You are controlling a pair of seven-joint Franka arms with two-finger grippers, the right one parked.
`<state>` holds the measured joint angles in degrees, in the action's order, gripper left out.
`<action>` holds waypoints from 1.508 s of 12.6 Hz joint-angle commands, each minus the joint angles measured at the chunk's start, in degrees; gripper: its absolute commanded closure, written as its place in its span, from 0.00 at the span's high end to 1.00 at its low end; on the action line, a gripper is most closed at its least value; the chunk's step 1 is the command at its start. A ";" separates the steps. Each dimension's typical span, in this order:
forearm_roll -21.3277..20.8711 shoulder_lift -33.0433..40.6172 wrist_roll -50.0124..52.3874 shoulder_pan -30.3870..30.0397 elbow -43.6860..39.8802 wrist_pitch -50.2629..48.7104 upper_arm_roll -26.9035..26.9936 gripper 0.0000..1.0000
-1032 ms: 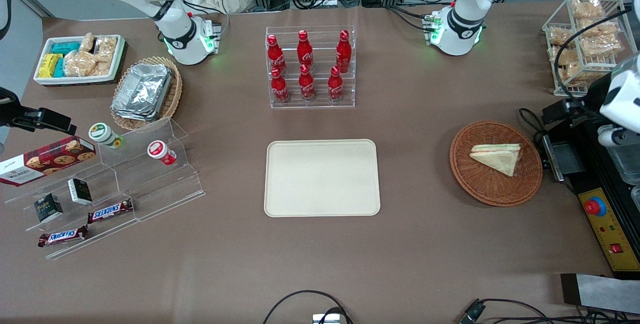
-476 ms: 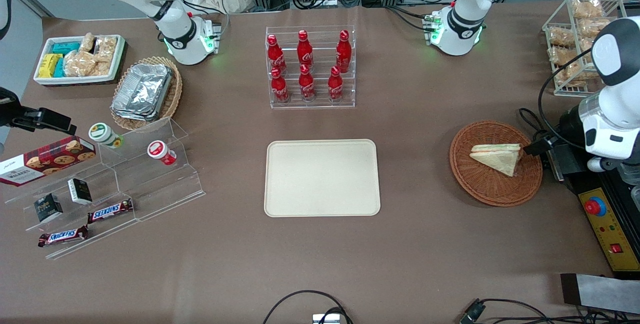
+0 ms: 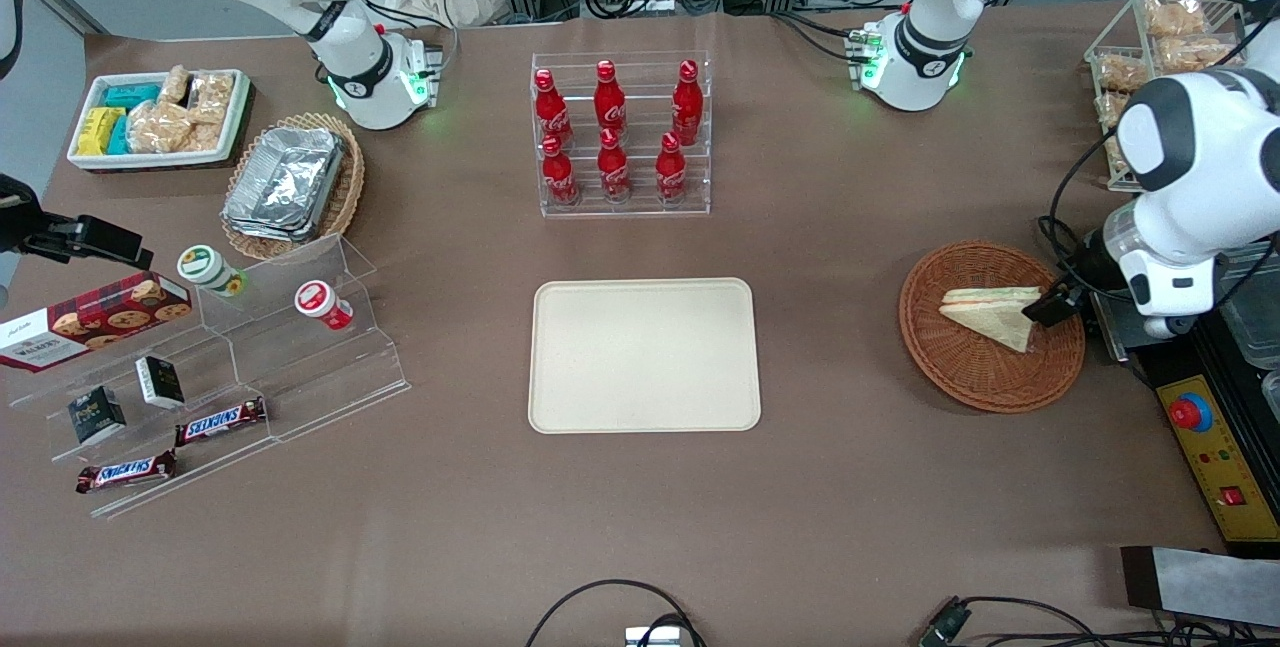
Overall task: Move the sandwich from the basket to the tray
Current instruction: 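Move the left gripper over the wrapped sandwich in the wicker basket, then lower the left gripper and close it on the sandwich's edge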
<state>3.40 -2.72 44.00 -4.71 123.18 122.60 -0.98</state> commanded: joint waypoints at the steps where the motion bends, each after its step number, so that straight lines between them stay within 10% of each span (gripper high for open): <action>1: 0.29 0.35 2.76 -0.04 3.03 2.46 -0.07 1.00; 19: 0.03 -6.95 2.67 -3.73 8.83 16.87 0.54 1.00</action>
<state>3.39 -9.21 46.14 -8.19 131.10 137.24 -0.25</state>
